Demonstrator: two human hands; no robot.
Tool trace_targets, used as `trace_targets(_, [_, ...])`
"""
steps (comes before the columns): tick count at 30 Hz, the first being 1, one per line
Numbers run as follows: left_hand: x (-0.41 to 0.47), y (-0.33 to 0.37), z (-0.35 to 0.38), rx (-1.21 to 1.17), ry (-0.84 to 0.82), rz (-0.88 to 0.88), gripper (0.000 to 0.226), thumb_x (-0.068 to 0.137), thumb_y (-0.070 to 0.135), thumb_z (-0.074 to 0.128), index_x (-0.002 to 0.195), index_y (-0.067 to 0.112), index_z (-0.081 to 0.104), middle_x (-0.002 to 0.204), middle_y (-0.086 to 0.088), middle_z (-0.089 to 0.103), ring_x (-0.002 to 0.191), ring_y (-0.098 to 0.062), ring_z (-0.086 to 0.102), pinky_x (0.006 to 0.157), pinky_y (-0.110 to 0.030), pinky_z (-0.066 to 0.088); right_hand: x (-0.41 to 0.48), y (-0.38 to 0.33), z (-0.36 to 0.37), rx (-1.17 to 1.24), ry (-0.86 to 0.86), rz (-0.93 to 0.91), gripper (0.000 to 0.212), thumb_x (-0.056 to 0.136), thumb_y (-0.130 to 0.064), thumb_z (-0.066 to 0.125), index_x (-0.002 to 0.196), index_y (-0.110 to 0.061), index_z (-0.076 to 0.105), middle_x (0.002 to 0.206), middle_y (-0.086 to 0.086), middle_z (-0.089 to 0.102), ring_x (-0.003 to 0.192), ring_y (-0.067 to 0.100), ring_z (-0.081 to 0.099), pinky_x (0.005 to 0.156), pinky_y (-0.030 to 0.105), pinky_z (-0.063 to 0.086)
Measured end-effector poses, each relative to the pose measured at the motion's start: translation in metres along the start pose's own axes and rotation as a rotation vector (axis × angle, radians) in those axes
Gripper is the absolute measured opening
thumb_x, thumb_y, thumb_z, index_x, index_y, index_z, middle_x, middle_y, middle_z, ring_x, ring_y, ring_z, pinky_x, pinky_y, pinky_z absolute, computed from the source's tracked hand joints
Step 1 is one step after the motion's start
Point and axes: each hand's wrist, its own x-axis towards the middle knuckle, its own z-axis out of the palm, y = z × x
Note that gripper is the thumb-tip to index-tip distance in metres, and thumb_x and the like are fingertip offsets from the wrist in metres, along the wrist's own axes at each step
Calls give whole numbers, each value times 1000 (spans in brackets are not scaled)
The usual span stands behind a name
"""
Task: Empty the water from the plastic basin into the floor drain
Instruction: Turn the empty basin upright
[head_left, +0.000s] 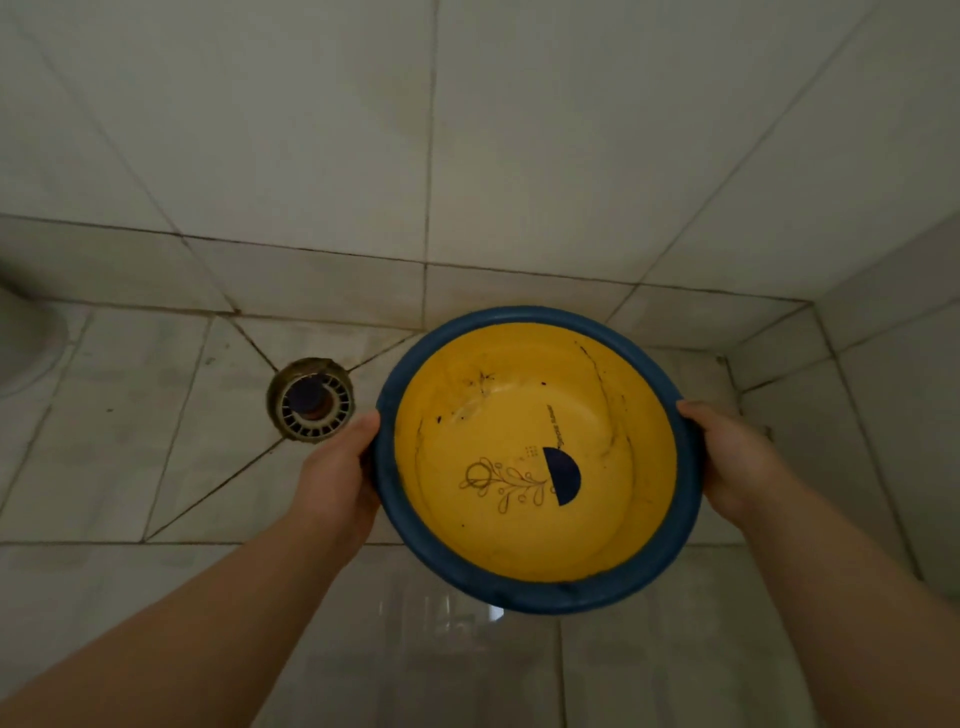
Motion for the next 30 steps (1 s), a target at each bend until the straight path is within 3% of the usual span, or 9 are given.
trace_targets(8, [3,-8,65,97,-38,41,29,98,24,44,116,12,62,100,-5,68,90,-21,64,72,-33,51,16,11,-48,99,70,11,17,93,-25,48,94,-15,62,84,5,63,76,19,57,64,31,46])
trace_targets(11, [5,-12,82,118,-6,38,24,97,21,46,112,12,62,92,-4,67,83,-20,62,68,-33,51,23,19,-60,123,97,24,20,93,-25,48,104,-15,61,85,3,62,76,19,56,66,31,47])
trace_targets(17, [12,-32,95,272,6,55,35,98,15,42,131,13,55,92,-2,65,84,-20,60,79,-35,50,32,43,-76,174,80,52,22,96,-24,45,114,-18,56,85,0,61,78,16,56,69,28,46])
trace_targets(22, [16,-43,96,434,16,61,39,101,16,35,137,20,50,96,0,64,88,-18,59,81,-36,50,41,61,-80,152,56,59,37,96,-28,44,129,-17,54,96,-1,65,84,15,59,65,28,46])
trace_targets(25, [16,-45,97,495,1,73,39,102,16,34,138,21,48,111,-6,63,93,-21,58,86,-38,47,47,67,-83,142,37,50,43,95,-32,46,136,-20,49,123,4,63,97,17,59,74,28,49])
trace_targets(28, [19,-45,97,535,3,91,40,102,18,34,140,21,46,121,-7,60,104,-24,56,88,-37,46,46,70,-79,120,6,42,42,97,-30,42,138,-21,46,125,4,60,95,14,58,75,26,48])
trace_targets(30, [21,-45,97,566,4,110,40,102,18,35,141,19,44,124,-9,58,107,-25,55,90,-36,46,44,73,-78,105,-3,36,43,98,-29,39,140,-22,43,129,4,59,103,18,58,83,31,49])
